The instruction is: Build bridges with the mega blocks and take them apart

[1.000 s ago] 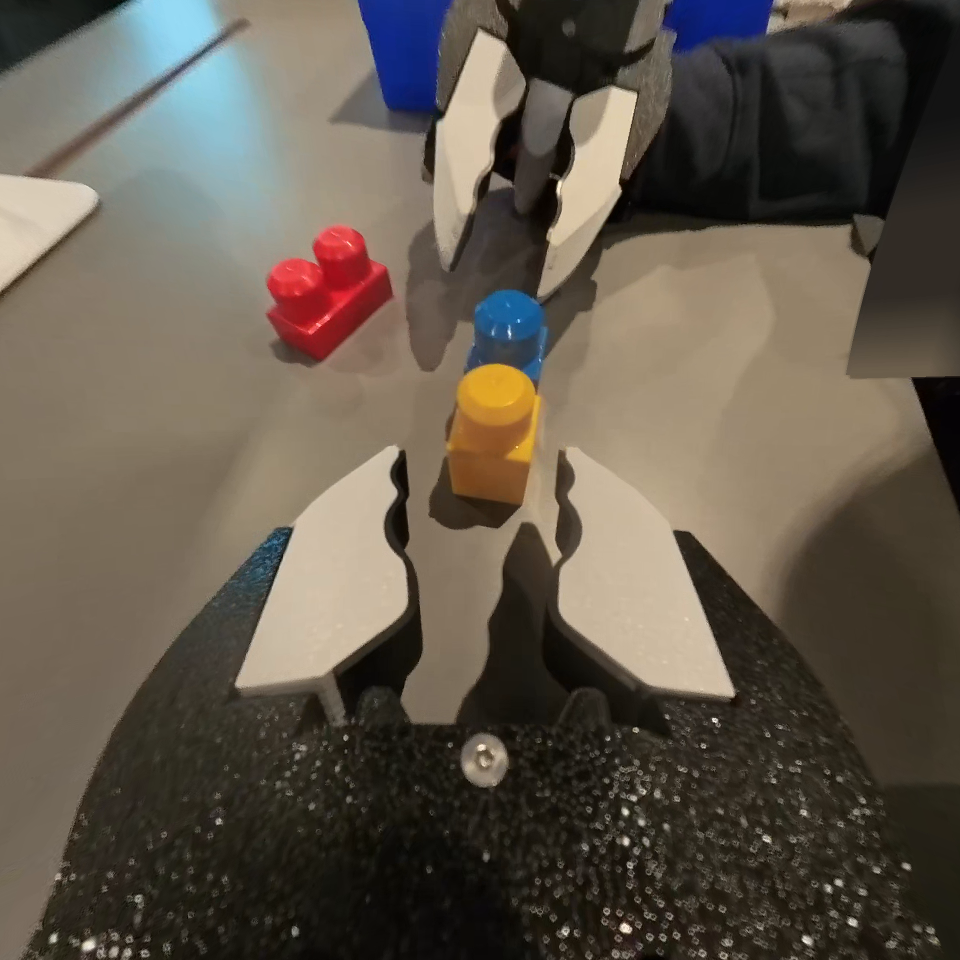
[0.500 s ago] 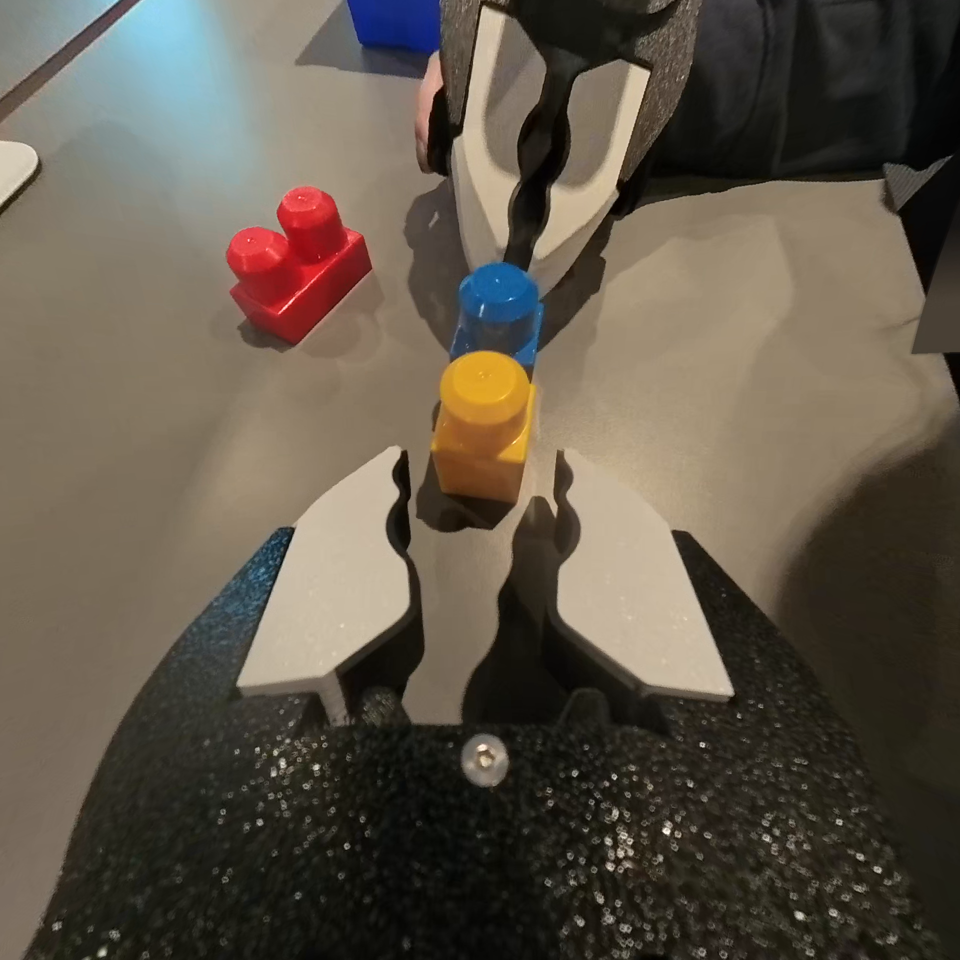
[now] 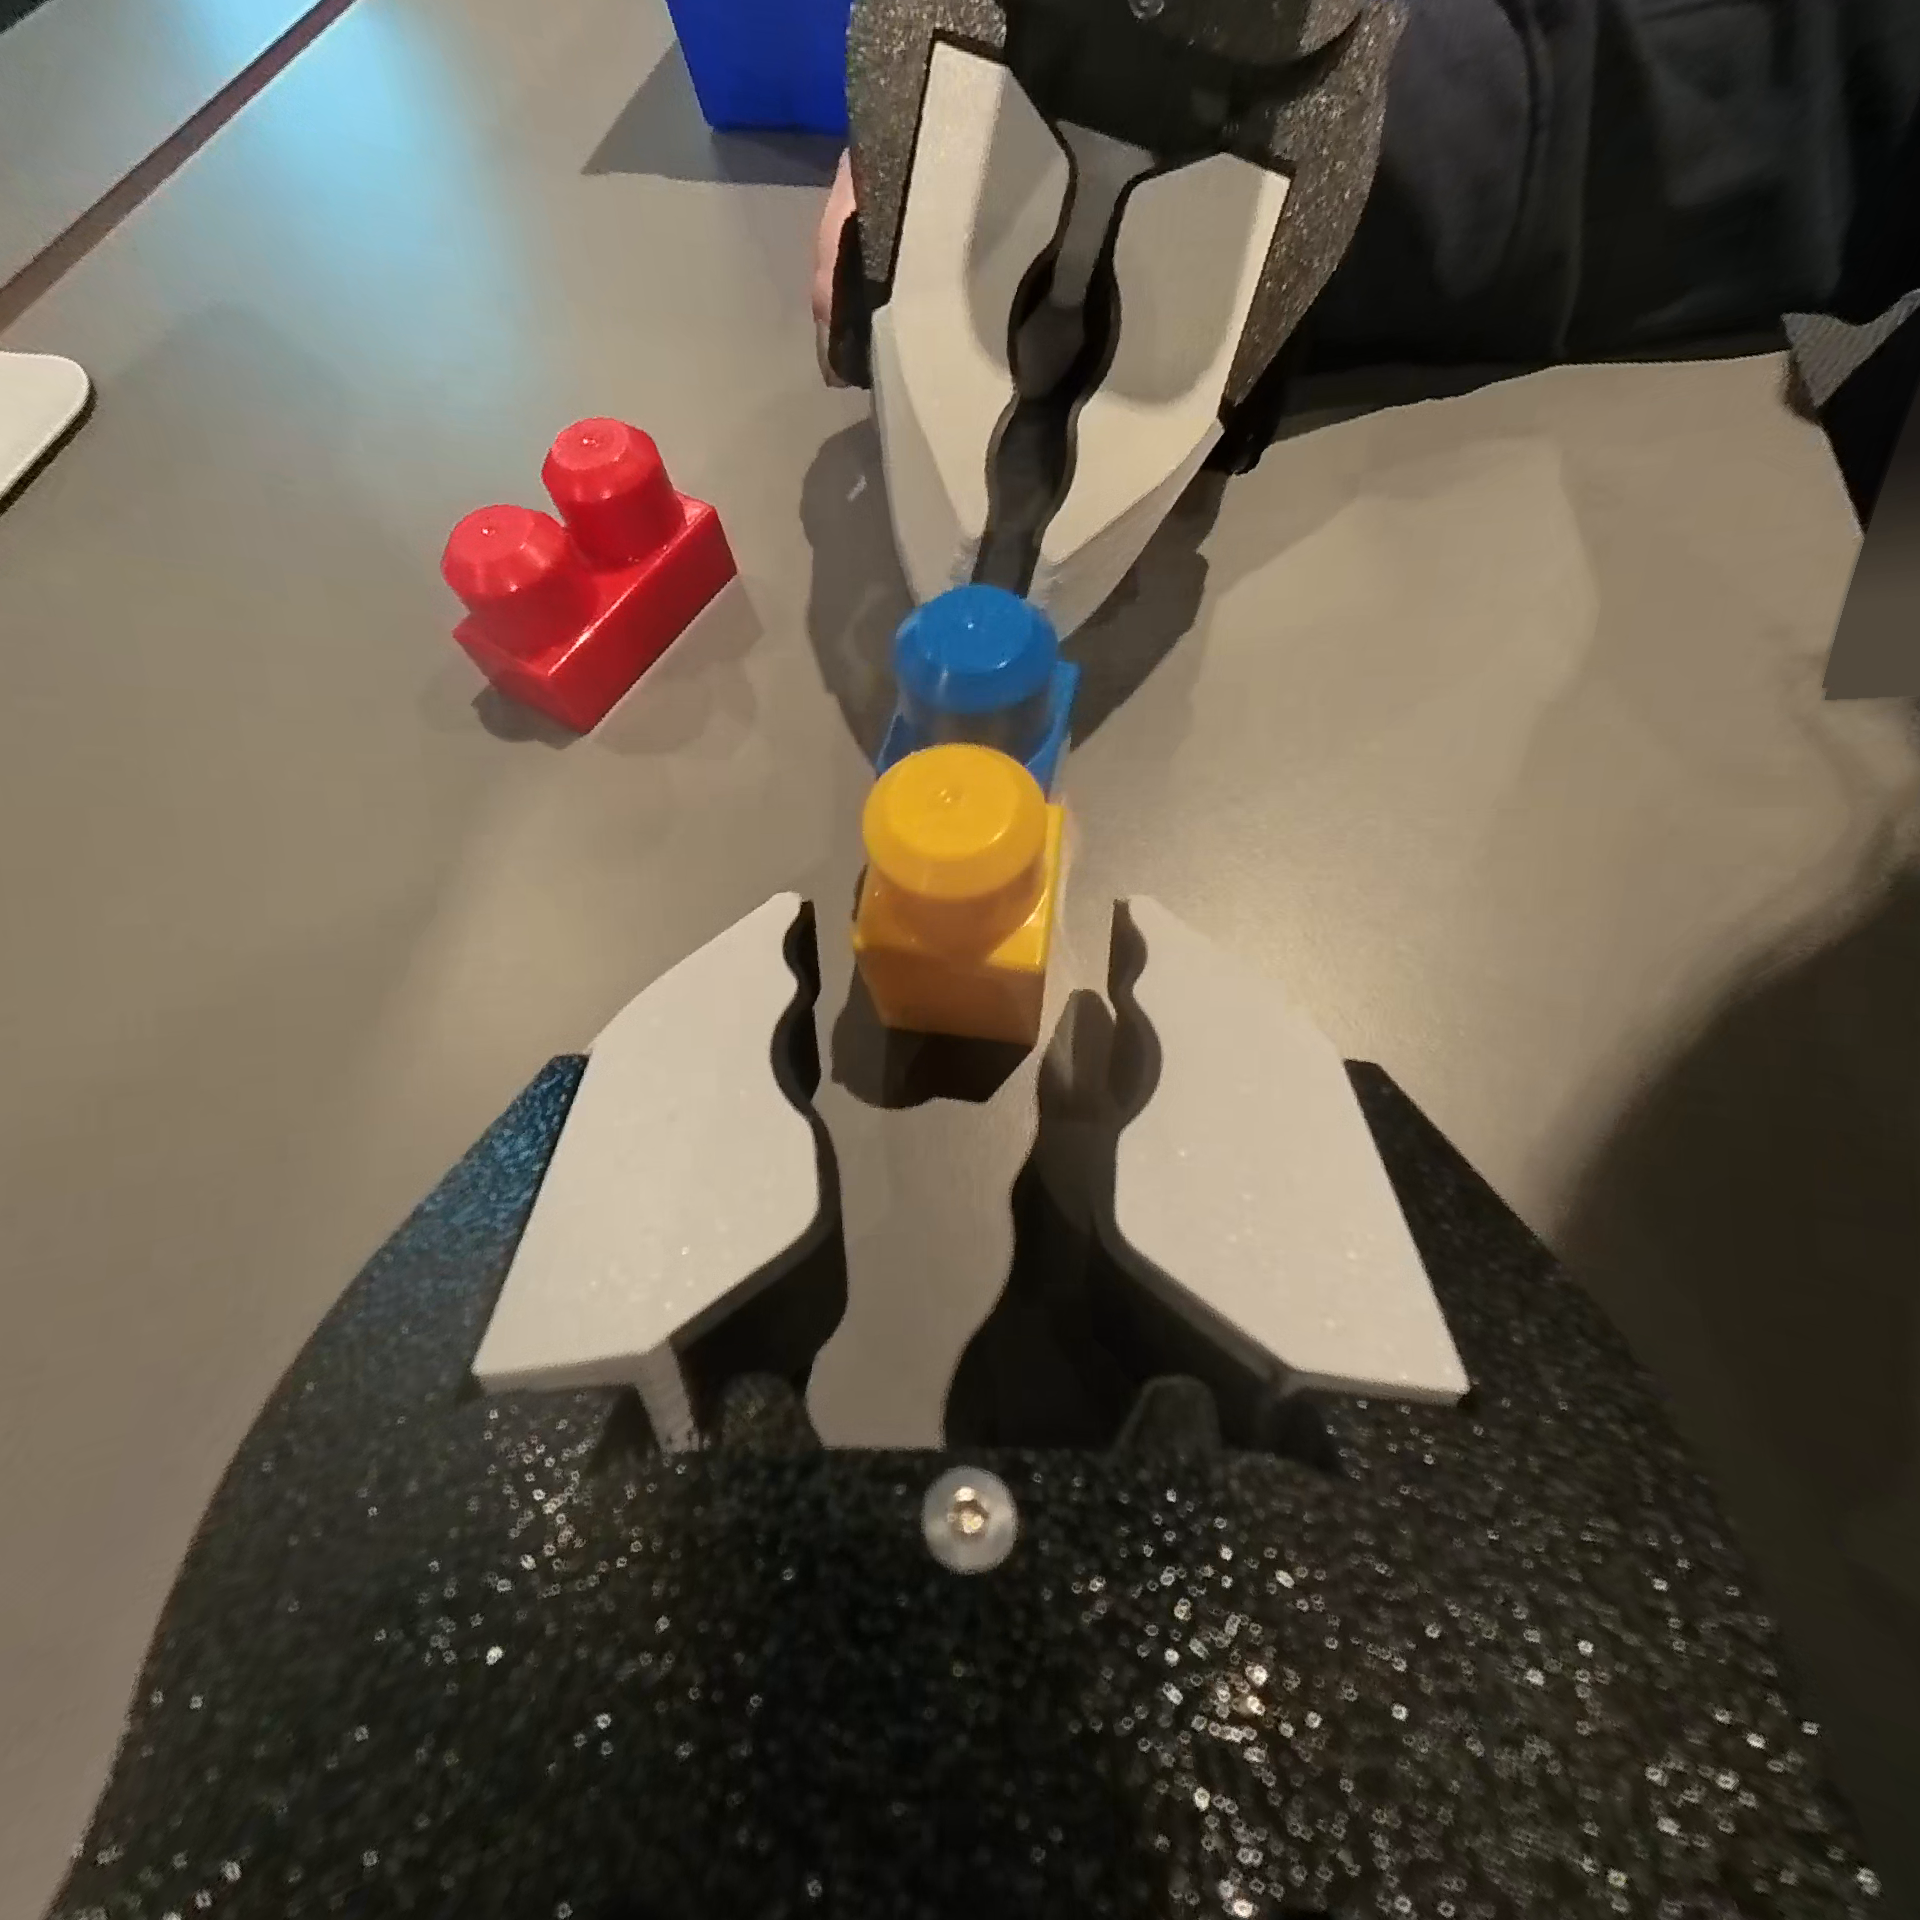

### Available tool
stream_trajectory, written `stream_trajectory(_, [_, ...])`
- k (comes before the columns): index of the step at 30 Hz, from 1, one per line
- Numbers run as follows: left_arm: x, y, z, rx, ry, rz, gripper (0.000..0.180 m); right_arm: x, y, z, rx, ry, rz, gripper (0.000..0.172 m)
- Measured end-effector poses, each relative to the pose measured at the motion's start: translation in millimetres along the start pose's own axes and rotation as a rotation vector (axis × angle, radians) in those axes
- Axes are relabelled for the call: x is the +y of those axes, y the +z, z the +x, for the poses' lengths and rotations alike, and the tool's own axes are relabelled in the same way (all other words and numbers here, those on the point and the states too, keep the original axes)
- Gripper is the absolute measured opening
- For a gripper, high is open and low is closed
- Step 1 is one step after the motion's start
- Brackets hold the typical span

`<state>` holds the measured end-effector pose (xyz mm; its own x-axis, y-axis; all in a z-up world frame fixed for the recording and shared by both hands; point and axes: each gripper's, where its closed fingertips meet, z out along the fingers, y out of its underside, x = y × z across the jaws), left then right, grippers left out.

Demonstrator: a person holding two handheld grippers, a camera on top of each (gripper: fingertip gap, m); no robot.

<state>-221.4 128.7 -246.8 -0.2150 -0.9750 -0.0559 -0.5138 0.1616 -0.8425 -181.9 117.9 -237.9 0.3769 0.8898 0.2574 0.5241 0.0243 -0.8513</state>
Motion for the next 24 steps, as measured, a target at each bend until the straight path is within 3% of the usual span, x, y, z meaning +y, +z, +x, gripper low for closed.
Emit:
stream_trajectory(8, [-2.3,-2.8,-3.8,-0.027,0.009,0.015,0.054,0.8,-4.3,8.7,0.047,0.004,0.013,0.009])
stream_trajectory(24, [-7.1,-4.0,-8.1,-0.054,0.001,0.059,0.067,-9.0,-25.1,42.5,0.313,-0.040,0.111,0.020])
